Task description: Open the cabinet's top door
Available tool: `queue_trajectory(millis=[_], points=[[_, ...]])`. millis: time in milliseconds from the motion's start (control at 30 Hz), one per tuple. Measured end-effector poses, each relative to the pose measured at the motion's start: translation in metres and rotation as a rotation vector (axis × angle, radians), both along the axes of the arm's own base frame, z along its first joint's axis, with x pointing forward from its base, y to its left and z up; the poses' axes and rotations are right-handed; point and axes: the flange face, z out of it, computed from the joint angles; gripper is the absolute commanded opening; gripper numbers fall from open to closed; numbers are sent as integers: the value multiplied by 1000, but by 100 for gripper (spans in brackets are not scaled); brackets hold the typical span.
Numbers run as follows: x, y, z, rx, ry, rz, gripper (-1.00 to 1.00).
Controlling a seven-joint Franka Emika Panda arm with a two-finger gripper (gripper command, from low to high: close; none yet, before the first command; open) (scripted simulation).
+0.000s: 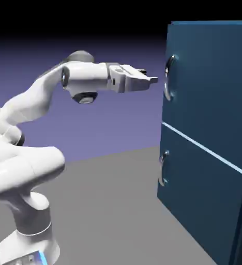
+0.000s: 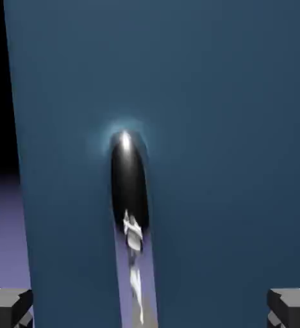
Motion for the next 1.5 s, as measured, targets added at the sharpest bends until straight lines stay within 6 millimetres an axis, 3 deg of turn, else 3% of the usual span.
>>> queue_trajectory(millis=[100,233,267,333,567,767,1133,1500], points=[[10,0,-8,-29,-14,8,0],[51,-1,-7,-29,-16,8,0],[60,-2,-8,-29,-14,8,-100],[60,-2,-8,-29,-14,8,-100],[-12,-34,-8,-27,-17,205,-100],[-57,-65,-8,-26,-19,340,-100],[-104,-107,-8,-25,-21,497,-100],[-153,-170,-8,-23,-24,694,-100]])
